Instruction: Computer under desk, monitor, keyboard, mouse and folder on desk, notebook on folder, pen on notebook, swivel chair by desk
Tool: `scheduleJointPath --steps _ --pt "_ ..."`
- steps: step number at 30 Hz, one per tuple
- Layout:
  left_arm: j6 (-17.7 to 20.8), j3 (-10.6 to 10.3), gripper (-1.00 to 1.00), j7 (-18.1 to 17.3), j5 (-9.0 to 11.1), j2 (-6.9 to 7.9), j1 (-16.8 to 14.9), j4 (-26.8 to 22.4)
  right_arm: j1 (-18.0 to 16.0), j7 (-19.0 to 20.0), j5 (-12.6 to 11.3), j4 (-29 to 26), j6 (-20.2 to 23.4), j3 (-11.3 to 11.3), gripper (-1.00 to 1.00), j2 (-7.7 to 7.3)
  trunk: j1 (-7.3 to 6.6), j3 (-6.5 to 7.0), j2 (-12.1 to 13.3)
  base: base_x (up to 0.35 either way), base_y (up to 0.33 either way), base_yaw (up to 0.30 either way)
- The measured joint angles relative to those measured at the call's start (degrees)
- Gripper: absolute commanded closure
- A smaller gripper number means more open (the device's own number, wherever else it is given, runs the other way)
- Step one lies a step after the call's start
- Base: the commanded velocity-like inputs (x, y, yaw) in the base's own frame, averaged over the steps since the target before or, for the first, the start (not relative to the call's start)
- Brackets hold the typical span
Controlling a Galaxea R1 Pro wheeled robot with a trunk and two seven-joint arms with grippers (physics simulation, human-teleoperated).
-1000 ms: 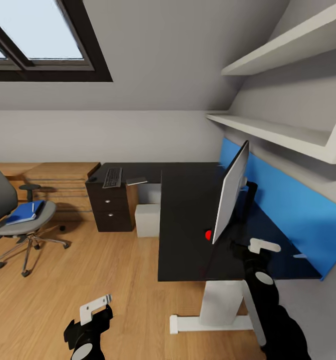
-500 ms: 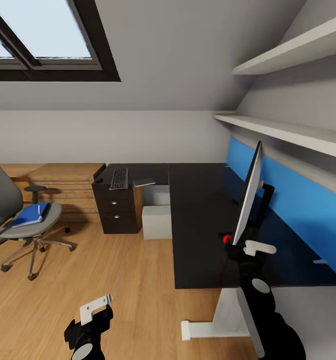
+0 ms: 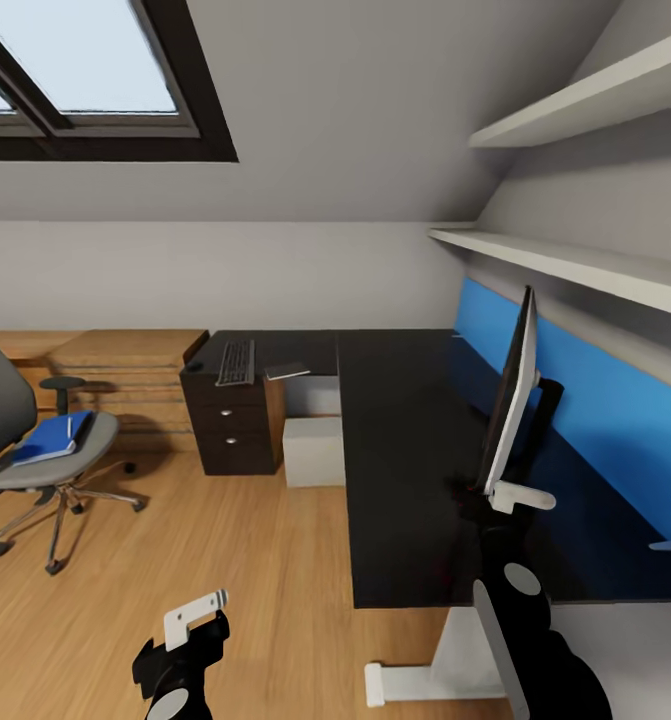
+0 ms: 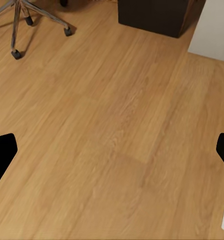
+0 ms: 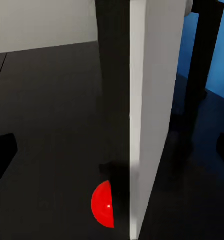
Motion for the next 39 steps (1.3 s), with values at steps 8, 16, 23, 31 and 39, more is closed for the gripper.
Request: scheduleJointPath --steps 8,16,23,31,39 --pt "0.01 -0.09 -1.0 0.02 -0.01 -0.06 0.0 0.0 0.0 -0.09 0.49 0.07 -0.29 -0.03 -1.0 -0.04 0.01 0.0 0.0 0.122 0.011 0.0" --pt "-0.01 -0.26 -1.0 0.17 -0.02 0.0 0.0 0.0 0.0 -1.34 0.74 0.14 -0.38 -0.52 -1.0 -0.15 0.03 0.0 0.01 0.092 0.001 0.0" --pt "-0.02 -0.34 -1.0 0.24 -0.03 0.01 0.0 0.02 0.0 -5.12 0.68 0.29 -0.36 -0.5 -1.0 -0.16 0.01 0.0 0.0 0.101 -0.091 0.0" --pt "-0.01 -0.35 -1.0 0.19 0.0 0.0 0.0 0.06 0.0 -6.04 0.68 0.46 -0.31 -0.55 -1.0 -0.22 0.03 0.0 0.0 0.041 -0.061 0.0" --pt "0.04 -0.31 -1.0 0.2 0.01 0.01 -0.01 0.11 -0.01 -6.05 0.72 0.5 -0.33 -0.51 -1.0 -0.21 0.03 0.0 0.0 -0.004 -0.276 0.0"
